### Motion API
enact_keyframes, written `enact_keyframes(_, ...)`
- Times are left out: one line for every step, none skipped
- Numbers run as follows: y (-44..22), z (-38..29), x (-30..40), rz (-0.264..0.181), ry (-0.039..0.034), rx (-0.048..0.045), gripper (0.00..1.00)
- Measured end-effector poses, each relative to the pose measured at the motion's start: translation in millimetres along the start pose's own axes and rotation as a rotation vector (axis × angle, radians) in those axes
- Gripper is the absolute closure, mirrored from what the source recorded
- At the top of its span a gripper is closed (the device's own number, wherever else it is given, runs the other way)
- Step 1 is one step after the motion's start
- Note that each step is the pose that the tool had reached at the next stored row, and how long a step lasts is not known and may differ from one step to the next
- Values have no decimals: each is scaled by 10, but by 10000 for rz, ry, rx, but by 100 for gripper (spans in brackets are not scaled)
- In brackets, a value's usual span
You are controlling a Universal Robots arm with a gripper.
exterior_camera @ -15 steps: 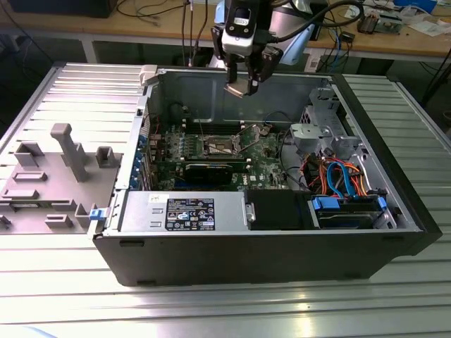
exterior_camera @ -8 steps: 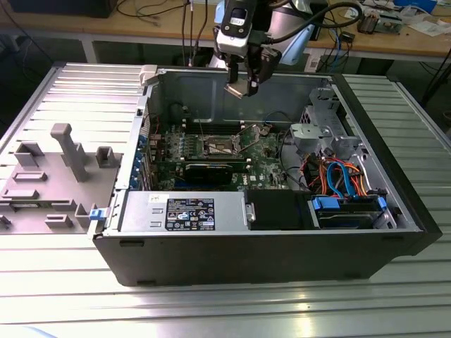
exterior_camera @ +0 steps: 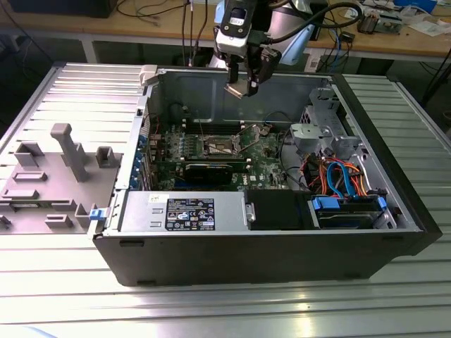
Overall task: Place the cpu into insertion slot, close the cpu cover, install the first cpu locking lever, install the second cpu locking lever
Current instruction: 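Place the cpu into insertion slot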
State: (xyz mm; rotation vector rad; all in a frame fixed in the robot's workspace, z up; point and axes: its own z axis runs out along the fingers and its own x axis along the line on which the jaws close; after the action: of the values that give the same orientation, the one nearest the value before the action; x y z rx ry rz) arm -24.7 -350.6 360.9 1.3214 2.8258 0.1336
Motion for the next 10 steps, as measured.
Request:
enact_keyframes(0, 0, 0, 26, -3, 0, 46)
enact_keyframes(0, 0, 0, 63, -6, -2, 46)
enact_keyframes(0, 0, 0, 145, -13, -4, 46)
enact_keyframes(0, 0, 0, 230, -20, -4, 46)
enact_keyframes(0, 0, 0, 365, -32, -7, 46)
enact_keyframes(0, 1, 0, 472, -41, -9, 46)
enact_keyframes(0, 1, 0, 606, -52, -12, 46)
enact_keyframes(0, 1, 0, 720, -62, -14, 46)
enact_keyframes(0, 1, 0, 981, -85, -19, 46)
enact_keyframes(0, 1, 0, 1139, -98, -22, 46)
